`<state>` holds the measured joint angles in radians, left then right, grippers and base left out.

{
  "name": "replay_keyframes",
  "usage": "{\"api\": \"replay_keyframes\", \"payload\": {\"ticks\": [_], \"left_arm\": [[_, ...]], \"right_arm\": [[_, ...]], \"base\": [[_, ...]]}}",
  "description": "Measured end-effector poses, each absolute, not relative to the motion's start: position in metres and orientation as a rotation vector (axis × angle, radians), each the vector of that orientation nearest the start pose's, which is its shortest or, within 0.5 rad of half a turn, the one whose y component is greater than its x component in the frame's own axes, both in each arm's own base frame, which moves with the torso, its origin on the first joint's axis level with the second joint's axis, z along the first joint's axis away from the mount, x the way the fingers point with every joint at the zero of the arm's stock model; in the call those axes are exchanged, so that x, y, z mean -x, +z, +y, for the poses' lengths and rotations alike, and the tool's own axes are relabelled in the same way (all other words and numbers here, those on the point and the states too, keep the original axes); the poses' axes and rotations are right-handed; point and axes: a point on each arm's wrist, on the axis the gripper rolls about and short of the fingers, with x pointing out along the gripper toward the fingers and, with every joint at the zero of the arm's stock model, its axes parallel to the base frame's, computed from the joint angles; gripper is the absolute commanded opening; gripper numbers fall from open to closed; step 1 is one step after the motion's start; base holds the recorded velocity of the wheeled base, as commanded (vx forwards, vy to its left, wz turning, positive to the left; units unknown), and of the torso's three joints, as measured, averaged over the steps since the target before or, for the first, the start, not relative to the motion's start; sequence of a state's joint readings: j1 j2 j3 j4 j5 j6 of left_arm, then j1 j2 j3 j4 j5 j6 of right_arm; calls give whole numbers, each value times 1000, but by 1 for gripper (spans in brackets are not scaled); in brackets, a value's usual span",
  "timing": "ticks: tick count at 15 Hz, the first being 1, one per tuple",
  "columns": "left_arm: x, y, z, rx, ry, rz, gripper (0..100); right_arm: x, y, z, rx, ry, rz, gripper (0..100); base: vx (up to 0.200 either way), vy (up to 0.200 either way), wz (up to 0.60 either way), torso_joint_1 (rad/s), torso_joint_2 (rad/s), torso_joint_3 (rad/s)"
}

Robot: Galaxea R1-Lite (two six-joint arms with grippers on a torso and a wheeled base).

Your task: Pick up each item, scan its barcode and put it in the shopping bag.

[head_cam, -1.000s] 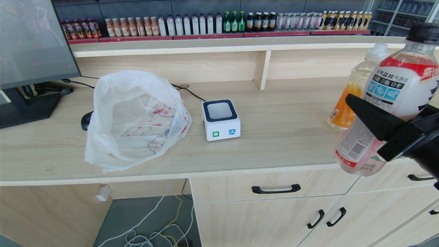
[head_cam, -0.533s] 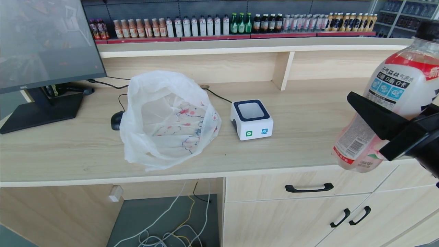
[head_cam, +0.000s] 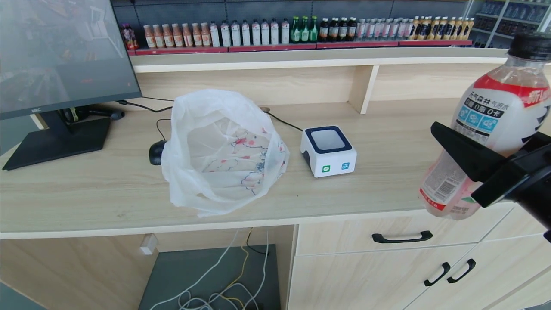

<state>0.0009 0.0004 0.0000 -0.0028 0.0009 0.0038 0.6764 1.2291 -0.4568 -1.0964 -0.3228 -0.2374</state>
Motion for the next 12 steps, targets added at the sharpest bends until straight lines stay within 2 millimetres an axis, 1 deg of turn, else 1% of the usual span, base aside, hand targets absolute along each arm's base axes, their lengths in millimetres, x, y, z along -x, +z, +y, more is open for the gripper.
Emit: {"api": "replay_keyframes", "payload": {"ticks": [3,5,7,9,12], "left_arm": [[23,76,0,-4,2,-2,100],[23,76,0,-4,2,-2,100],[23,76,0,-4,3,-2,100],[23,76,0,-4,3,-2,100],[23,76,0,-4,2,-2,100]], "right_arm": [[-140,245,104,156,307,-327,0],[-141,250,105,201,307,-364,0],[-142,249,107,244,335,-377,0],[-146,249,108,256,322,-399,0],[-156,248,117,289,328,-485,0]], "base": [[0,0,0,0,0,0],[0,0,0,0,0,0],[0,0,0,0,0,0],[0,0,0,0,0,0],[0,0,0,0,0,0]]}}
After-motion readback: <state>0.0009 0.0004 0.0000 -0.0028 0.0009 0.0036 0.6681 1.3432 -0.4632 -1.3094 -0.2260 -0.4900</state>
